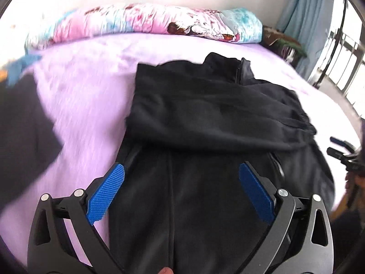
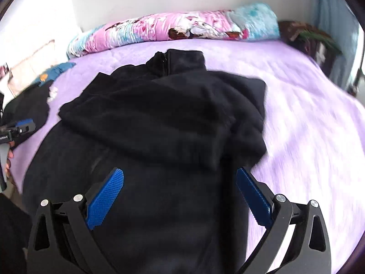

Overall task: Fold large clothes
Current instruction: 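Move both open grippers over the jacket to its hem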

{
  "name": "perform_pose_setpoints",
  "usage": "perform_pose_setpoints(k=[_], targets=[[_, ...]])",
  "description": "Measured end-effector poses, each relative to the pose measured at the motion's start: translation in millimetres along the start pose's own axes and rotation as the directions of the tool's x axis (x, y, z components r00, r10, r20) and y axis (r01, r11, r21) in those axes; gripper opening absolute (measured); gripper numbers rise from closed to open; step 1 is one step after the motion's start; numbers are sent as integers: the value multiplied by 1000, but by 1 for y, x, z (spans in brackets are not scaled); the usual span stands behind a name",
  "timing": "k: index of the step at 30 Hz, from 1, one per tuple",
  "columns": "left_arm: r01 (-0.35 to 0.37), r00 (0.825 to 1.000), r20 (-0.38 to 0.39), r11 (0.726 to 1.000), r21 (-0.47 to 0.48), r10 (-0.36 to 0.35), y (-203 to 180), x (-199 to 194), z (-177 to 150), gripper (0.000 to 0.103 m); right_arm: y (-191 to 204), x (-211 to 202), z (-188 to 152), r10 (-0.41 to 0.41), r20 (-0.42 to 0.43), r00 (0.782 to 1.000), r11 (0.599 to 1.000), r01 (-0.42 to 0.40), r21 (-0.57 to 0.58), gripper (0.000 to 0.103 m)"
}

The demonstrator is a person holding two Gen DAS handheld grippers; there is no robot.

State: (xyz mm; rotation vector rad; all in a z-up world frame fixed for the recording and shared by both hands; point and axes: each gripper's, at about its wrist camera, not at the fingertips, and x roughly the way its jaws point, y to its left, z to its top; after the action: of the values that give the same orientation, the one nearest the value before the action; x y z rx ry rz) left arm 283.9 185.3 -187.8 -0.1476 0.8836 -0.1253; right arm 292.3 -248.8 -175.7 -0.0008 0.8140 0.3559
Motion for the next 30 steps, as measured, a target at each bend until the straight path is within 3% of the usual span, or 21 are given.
perform_pose_setpoints(k=[7,11,20,25,28,30], targets=[[22,997,-73,995,-95,-29,50,-44,-72,97,-26,-39,-67,-42,-59,997,996,47,76,97],[110,983,-131,982,-151,-131,65,-50,-101,97,-41,-55,-103,-25,-99,995,989,39,145,97],[116,965,-208,968,-221,-163,81,-43,-138,97,-49,-67,-128,-35,-143,989,978,64,198,97],[119,955,-242,971,-207,-169,82,-37,-148,97,-45,-54,-151,16,-215,977,982,25,189,97],[150,944,-254,958,-243,-212,84,-31,-157,97,-44,-46,-162,92,-250,964,973,-33,230,97],[146,943,-265,965,-216,-202,81,-28,-160,97,-41,-41,-169,128,-270,954,969,-62,240,97]])
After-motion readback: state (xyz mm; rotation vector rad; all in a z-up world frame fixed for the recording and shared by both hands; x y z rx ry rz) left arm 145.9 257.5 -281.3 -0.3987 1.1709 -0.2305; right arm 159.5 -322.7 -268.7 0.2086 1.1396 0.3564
